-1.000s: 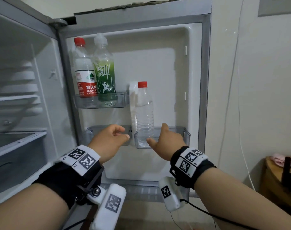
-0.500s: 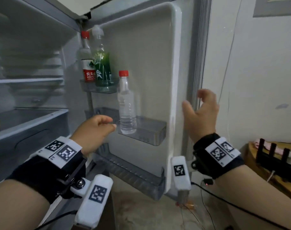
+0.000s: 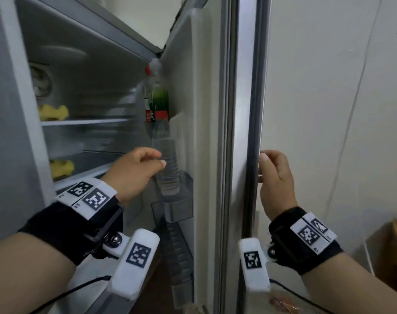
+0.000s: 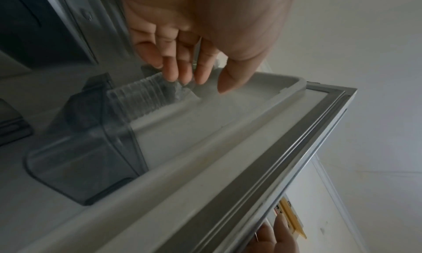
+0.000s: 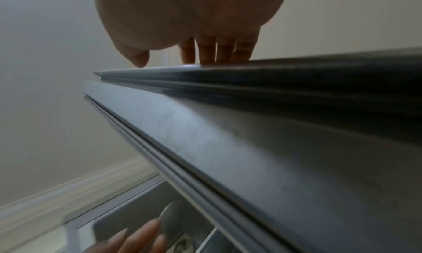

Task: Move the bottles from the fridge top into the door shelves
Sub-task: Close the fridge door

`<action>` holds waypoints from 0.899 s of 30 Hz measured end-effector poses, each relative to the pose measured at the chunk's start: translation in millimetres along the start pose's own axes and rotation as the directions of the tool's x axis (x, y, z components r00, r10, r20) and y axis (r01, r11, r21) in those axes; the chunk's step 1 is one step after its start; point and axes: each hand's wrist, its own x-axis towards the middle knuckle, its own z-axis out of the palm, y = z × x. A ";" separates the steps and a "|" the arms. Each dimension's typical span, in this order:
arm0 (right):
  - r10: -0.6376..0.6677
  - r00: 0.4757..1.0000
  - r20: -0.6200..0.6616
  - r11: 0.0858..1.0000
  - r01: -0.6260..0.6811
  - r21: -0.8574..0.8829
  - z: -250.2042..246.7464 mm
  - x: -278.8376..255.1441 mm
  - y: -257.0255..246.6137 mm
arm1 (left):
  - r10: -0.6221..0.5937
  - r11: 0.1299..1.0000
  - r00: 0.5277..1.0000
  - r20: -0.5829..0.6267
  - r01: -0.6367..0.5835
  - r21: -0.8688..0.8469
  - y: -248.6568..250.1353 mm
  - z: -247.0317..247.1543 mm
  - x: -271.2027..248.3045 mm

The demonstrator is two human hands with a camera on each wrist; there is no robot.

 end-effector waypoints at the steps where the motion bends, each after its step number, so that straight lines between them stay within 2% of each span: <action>1: -0.022 0.999 0.045 0.999 0.021 0.033 10.5 -5.1 -2.4 | -0.006 1.000 1.000 -0.023 0.006 0.008 -0.7 -7.7 -1.5; 5: -0.062 0.981 0.184 0.987 0.032 0.158 49.6 -19.0 -14.6 | -0.050 0.995 0.995 -0.089 0.057 0.080 -12.3 -41.3 -9.9; 10: -0.129 0.939 0.317 0.975 0.063 0.211 90.5 -33.2 -26.3 | -0.120 0.979 0.983 -0.140 0.141 0.148 -26.8 -85.0 -21.0; 15: -0.195 0.881 0.431 0.963 0.089 0.254 142.3 -52.4 -32.9 | -0.134 0.980 0.938 -0.320 0.173 0.097 -35.2 -130.3 -40.1; 22: -0.256 0.814 0.521 0.967 0.217 0.137 201.8 -73.1 -34.2 | -0.184 0.967 0.878 -0.442 0.241 0.076 -44.9 -169.9 -61.0; 27: -0.216 0.736 0.641 0.970 0.237 0.055 222.6 -81.6 -38.8 | -0.183 0.965 0.862 -0.472 0.250 0.083 -48.0 -179.5 -68.7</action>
